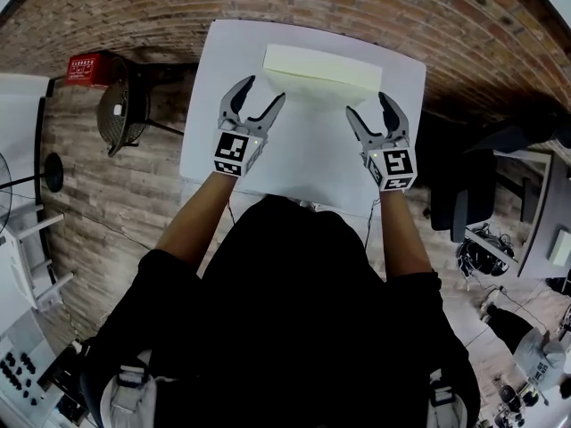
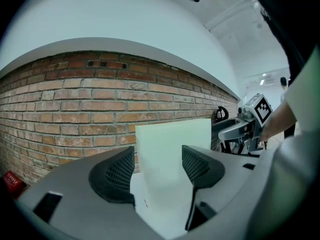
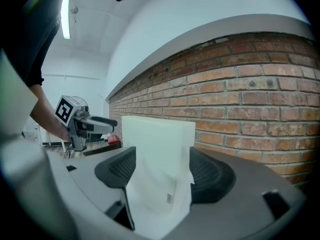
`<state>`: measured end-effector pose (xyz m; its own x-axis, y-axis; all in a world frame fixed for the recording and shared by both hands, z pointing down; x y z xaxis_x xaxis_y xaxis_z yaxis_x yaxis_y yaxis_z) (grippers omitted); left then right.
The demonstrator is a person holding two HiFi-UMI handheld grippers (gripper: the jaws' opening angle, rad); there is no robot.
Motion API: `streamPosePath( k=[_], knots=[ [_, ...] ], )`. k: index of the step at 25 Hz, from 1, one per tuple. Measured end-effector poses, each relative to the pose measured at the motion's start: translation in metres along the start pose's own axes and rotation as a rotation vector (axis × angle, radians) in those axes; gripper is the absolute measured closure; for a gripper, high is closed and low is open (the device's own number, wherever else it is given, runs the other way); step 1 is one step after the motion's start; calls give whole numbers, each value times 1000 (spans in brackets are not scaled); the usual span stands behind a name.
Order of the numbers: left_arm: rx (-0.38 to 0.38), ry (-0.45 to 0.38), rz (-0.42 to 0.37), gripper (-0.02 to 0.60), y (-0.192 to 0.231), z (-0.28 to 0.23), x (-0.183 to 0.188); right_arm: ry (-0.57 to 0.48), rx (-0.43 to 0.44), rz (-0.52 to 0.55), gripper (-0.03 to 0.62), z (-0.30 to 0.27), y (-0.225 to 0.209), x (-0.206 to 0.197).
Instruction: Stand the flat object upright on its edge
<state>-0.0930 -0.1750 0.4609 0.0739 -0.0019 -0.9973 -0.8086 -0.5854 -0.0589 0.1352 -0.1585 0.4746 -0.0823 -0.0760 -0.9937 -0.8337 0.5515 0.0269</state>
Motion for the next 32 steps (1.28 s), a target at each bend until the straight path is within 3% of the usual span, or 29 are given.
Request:
streamPosePath(
  k=[9,15,21,25,32],
  knots=[
    [4,-19,36,293,-10,24,22,-63,43,-16,281,29,13,28],
    [-57,-79,18,295,-39,39,55,-141,110,-31,370,47,35,65],
    [-114,-129,43,400,-66,48,94,-222,149,-34,502,57,61,100],
    [-132,-156,37,524,-77,58,108,-235,173,-15,586,63,75,111],
    [-123,-150,48,563,-86,69,116,-243,206,-19,588,68,91,125]
  ],
)
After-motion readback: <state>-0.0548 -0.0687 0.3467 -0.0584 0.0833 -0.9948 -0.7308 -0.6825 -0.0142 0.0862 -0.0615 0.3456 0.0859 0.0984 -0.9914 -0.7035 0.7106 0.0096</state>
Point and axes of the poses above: the fingertips, and each gripper's own axes: z backward along the fingers, y to its left, x out of its top, the point moved 3 cm from there along z, backward along the fingers, and after that the axes turned 8 degrees about -y, right-handed, at the moved point
